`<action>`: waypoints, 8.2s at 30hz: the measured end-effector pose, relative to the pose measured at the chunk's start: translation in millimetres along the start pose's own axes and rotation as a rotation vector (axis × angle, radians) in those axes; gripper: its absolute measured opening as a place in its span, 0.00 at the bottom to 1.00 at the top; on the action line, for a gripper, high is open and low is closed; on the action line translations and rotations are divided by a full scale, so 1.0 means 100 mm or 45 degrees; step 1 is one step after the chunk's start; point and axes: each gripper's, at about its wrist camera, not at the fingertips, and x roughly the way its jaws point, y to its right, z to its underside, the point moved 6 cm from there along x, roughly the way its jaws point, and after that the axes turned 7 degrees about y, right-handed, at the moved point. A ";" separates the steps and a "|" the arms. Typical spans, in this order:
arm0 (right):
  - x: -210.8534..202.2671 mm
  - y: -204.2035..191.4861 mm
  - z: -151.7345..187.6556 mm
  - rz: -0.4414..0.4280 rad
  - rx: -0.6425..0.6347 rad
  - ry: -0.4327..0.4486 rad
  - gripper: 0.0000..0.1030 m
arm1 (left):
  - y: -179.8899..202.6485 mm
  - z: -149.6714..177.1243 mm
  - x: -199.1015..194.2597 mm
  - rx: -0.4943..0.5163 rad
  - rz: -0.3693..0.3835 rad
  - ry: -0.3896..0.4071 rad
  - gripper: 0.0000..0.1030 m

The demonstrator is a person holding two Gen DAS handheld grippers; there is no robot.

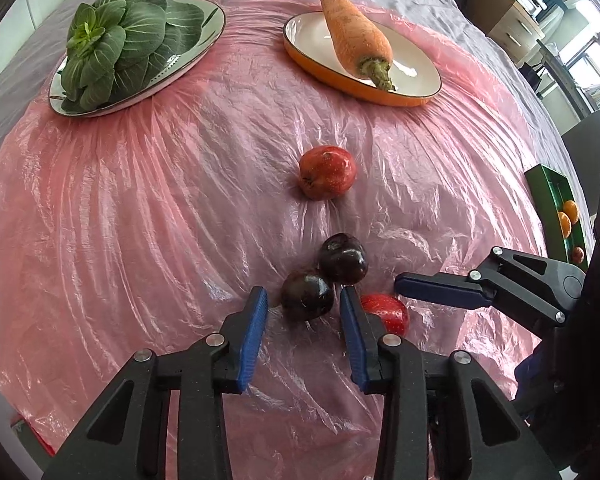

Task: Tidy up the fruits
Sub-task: 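Lower the left tool onto a dark plum while the right tool reaches a red tomato, then grasp the dark plum with the left tool while the right tool grasps the red tomato, then carry the dark plum and red tomato over the green tray with both tools, then open the left tool to drop the plum while the right tool releases the tomato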

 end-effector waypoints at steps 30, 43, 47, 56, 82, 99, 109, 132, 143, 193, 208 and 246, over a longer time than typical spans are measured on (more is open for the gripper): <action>0.09 0.01 0.01 -0.037 0.038 0.003 0.50 | -0.02 0.04 0.05 0.017 0.009 0.031 0.21; -0.04 -0.04 0.06 -0.031 0.044 0.011 0.50 | 0.03 0.06 -0.06 0.039 -0.019 0.068 0.20; -0.06 -0.05 0.07 -0.031 0.048 0.015 0.50 | 0.05 0.07 -0.11 0.042 -0.024 0.080 0.20; -0.14 -0.06 0.10 -0.022 0.060 0.026 0.50 | 0.07 0.08 -0.20 0.037 -0.033 0.105 0.20; -0.53 -0.25 0.34 -0.032 0.134 0.064 0.50 | 0.26 0.48 -0.55 0.026 -0.013 0.130 0.20; -1.22 -0.26 1.07 -0.046 0.281 0.039 0.51 | 0.90 0.99 -0.64 0.067 0.035 0.026 0.20; -1.77 -0.09 1.68 -0.005 0.413 0.023 0.51 | 1.58 1.11 -0.63 0.148 0.110 -0.017 0.20; -1.06 -0.44 1.53 -0.005 0.310 -0.027 0.51 | 1.13 1.08 -0.88 0.075 0.025 0.045 0.20; -0.76 -0.34 1.51 0.044 0.337 -0.107 0.44 | 1.04 1.13 -0.92 0.050 0.024 0.053 0.20; -2.99 1.19 2.32 0.260 0.695 0.187 0.44 | 3.64 0.52 -0.34 0.436 0.278 0.022 0.20; -2.98 2.62 1.87 0.479 0.590 0.218 0.44 | 4.06 0.01 0.49 0.374 0.247 -0.005 0.20; -2.84 2.91 2.01 0.707 0.602 0.122 1.00 | 4.04 0.00 0.58 0.459 0.077 0.085 0.41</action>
